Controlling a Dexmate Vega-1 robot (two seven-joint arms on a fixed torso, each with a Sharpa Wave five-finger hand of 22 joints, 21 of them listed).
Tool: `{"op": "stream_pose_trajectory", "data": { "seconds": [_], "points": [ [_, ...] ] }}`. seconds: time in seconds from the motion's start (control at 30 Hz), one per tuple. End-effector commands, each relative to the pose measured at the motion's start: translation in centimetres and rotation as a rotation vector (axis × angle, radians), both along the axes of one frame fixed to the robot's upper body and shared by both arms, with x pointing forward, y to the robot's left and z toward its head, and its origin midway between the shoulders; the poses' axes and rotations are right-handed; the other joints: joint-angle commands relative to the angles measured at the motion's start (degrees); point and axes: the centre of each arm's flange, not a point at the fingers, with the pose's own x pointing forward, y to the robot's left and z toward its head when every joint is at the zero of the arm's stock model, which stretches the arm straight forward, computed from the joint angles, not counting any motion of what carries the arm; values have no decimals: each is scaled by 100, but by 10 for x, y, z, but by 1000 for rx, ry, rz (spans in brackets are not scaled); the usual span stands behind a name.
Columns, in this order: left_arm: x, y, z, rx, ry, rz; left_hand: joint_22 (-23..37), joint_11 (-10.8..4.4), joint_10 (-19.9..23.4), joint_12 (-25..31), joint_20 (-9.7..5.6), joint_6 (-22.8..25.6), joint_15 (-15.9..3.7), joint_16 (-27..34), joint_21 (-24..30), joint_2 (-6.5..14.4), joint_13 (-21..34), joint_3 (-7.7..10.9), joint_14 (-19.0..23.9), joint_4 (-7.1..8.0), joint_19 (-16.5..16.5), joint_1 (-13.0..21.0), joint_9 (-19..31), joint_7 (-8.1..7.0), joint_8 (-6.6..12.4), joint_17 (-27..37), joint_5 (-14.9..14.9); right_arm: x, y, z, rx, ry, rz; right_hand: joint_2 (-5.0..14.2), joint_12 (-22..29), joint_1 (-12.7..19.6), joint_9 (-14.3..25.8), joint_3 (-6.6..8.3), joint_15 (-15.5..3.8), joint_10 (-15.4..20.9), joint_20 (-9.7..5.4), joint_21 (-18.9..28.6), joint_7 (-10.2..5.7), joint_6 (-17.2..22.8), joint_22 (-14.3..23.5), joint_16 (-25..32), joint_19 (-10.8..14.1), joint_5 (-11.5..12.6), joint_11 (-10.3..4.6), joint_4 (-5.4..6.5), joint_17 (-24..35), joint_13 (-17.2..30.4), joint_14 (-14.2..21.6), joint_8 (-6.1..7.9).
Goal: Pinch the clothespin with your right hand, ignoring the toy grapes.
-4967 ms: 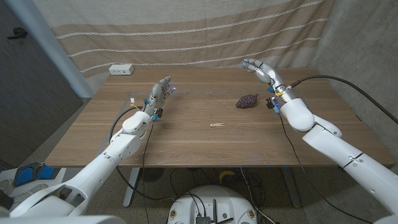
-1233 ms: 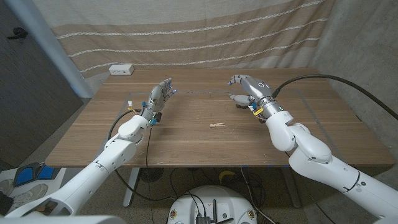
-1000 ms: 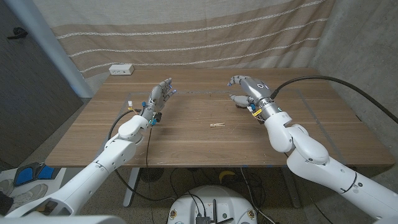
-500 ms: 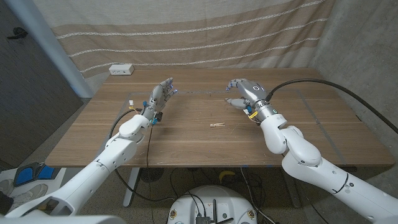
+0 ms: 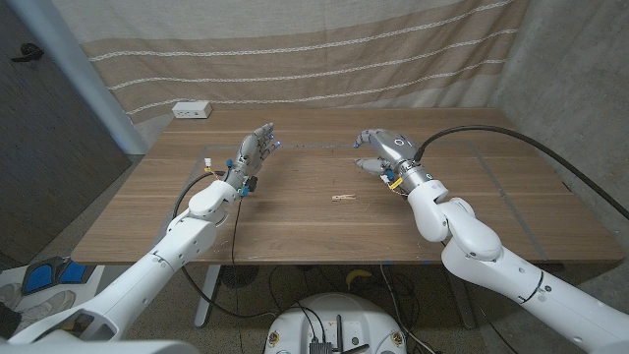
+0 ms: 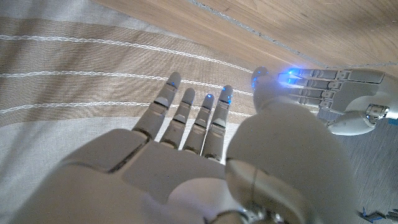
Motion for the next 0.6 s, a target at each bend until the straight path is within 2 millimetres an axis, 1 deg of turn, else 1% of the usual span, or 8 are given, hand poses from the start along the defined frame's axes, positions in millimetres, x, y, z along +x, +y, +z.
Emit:
{"op": "stream_pose_trajectory", "data": {
  "seconds": [0.03, 0.6],
  "points": [
    [-1, 2, -2, -5, 3, 1, 18, -6, 46, 20, 40, 37, -274, 27, -27, 252, 19, 3, 10, 8, 17, -39, 6, -26, -10, 20, -27, 5, 6, -5, -29, 27, 9, 28, -20, 69, 2, -28, -646, -44, -38, 28, 33, 52, 26, 48, 14, 1, 8, -9, 39, 19, -27, 56],
    [-4, 2, -3, -1, 2, -1, 18, -9, 48, 20, 46, 41, -284, 25, -28, 250, 19, 6, 7, 10, 15, -40, 6, -32, -9, 19, -27, 9, 12, -15, -49, 58, 9, 65, -24, 74, -9, -92, -640, -29, -47, 37, 53, 64, 31, 99, 24, -39, 25, 6, 105, 56, -35, 67]
  ]
}}
